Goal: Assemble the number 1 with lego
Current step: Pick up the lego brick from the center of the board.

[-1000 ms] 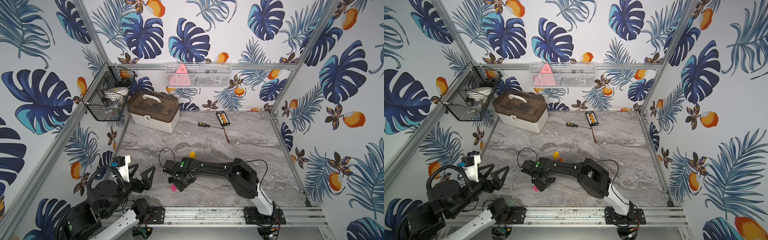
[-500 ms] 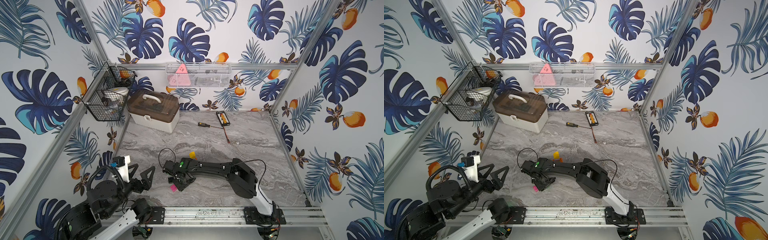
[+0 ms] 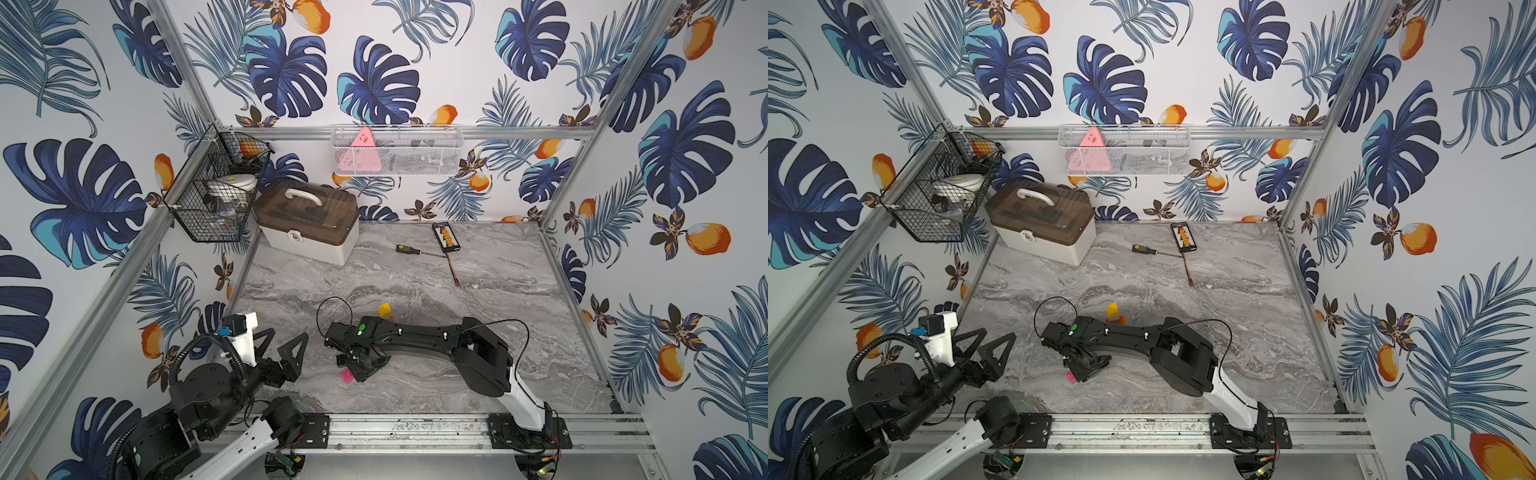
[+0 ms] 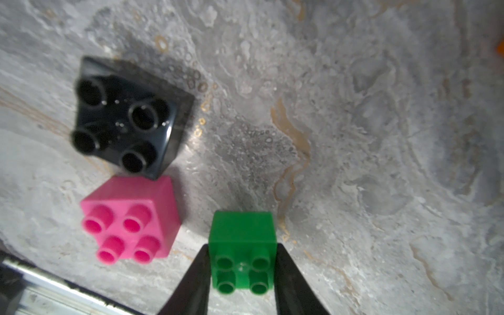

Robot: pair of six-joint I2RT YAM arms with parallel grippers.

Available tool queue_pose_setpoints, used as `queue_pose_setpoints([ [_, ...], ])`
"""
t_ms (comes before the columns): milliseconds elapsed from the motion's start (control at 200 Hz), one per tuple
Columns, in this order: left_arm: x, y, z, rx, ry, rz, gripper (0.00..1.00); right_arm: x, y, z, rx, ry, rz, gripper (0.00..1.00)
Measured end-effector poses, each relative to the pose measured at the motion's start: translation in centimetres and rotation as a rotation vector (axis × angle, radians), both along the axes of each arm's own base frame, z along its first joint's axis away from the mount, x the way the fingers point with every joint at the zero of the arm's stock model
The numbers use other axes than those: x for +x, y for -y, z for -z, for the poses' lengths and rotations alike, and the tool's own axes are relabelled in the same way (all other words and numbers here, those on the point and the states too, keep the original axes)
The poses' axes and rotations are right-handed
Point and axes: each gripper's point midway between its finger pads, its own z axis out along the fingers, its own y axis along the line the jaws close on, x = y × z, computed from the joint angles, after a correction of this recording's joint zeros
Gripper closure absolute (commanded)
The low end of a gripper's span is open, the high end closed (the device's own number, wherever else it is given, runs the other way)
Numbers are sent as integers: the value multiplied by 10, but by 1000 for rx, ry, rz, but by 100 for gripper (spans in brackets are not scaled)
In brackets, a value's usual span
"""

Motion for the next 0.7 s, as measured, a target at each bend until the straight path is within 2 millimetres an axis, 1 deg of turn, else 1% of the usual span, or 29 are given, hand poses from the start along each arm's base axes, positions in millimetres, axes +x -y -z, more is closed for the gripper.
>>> queue_pose_setpoints([
  [210,0,-1,0,-2,3,-3,1,1,7,4,-25,8,29,61],
  [440,1,0,1,4,-4,-2,1,2,16,3,-41,22,77,69],
  [510,3,4,3,14,-15,8,1,4,24,-2,-44,31,106,71],
  [575,6,9,5,28,-35,19,1,7,32,-14,-29,41,148,74],
  [625,9,17,9,45,-61,40,1,11,39,-23,-13,50,187,75],
  [701,14,30,13,85,-98,79,1,19,57,-37,9,57,262,77],
])
